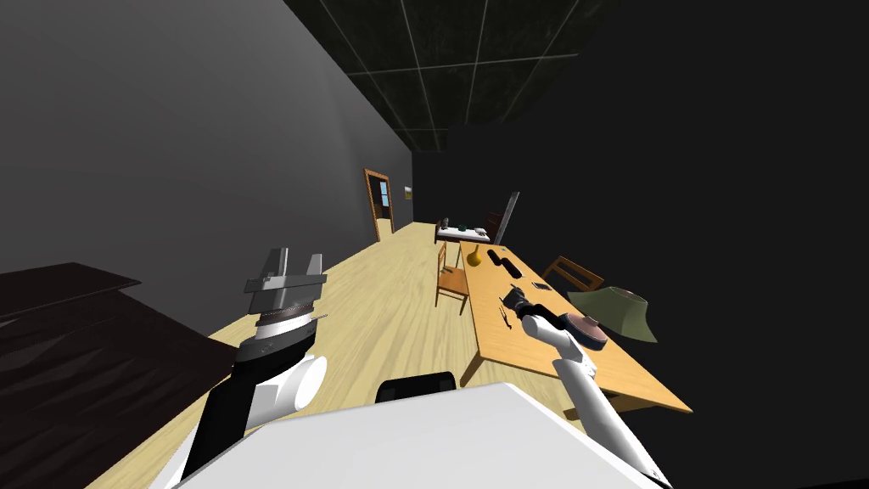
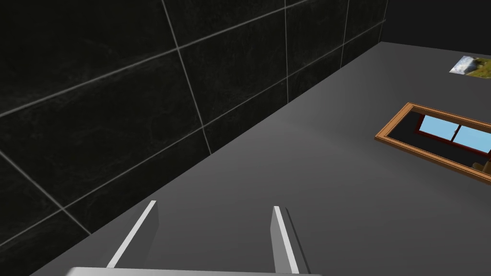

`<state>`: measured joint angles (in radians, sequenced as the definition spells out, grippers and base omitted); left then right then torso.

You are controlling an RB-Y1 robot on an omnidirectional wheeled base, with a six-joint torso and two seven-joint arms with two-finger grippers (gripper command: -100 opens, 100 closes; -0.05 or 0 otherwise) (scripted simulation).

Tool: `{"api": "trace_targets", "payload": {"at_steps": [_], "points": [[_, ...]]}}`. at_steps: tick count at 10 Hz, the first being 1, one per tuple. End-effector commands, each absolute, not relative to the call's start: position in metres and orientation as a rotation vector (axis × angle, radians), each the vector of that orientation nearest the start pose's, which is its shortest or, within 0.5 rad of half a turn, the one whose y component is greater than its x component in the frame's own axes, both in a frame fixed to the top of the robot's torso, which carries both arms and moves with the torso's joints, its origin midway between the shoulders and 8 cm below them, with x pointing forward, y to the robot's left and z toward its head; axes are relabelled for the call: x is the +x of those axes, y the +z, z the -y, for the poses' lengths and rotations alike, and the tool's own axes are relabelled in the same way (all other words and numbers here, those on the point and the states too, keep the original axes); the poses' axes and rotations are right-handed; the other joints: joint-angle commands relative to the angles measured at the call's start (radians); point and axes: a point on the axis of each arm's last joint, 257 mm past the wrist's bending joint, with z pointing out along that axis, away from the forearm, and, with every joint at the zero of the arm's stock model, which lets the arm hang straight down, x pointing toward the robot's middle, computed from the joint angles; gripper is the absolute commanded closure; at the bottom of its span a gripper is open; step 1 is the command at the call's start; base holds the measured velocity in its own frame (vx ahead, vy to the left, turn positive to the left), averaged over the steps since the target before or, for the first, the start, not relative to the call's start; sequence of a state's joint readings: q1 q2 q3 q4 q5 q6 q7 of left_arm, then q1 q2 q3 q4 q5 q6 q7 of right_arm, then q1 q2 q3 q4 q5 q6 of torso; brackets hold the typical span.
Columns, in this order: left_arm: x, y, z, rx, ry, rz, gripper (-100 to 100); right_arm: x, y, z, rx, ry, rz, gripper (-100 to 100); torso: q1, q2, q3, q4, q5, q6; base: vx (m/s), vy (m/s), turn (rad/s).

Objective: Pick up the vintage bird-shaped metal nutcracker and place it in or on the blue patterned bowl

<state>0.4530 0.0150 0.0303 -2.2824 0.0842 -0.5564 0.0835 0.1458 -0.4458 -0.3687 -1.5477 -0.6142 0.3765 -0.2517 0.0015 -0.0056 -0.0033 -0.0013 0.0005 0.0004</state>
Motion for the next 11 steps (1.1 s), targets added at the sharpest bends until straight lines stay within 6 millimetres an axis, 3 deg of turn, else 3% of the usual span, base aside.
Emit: {"api": "trace_targets", "payload": {"at_steps": [1, 4, 9, 10, 11], "points": [[0.333, 0.051, -0.291, -0.640, -1.442, -0.477, 0, 0.441, -0.295, 0.544, 1.982, 1.045, -0.828, -100, 0.000, 0.000, 0.000, 0.000, 0.000, 0.000, 0.086, 0.034, -0.023], [0.333, 0.052, -0.291, -0.640, -1.442, -0.477, 0, 0.419, -0.329, 0.566, 2.160, 1.010, -0.729, -100, -0.001, 0.000, 0.000, 0.000, 0.000, 0.000, 0.101, 0.020, -0.036], [0.333, 0.051, -0.291, -0.640, -1.442, -0.477, 0, 0.390, -0.367, 0.579, 2.355, 0.954, -0.624, -100, -0.002, -0.001, -0.001, 0.000, 0.000, 0.000, 0.102, 0.006, -0.036], [0.333, 0.052, -0.291, -0.640, -1.442, -0.477, 0, 0.374, -0.384, 0.584, 2.441, 0.927, -0.561, -100, -0.002, 0.000, 0.000, 0.000, 0.000, 0.000, 0.096, -0.001, -0.051], [0.333, 0.052, -0.291, -0.640, -1.442, -0.477, 0, 0.374, -0.384, 0.584, 2.441, 0.927, -0.561, -100, -0.003, 0.000, 0.000, 0.000, -0.001, 0.000, 0.087, -0.003, -0.034]]}}
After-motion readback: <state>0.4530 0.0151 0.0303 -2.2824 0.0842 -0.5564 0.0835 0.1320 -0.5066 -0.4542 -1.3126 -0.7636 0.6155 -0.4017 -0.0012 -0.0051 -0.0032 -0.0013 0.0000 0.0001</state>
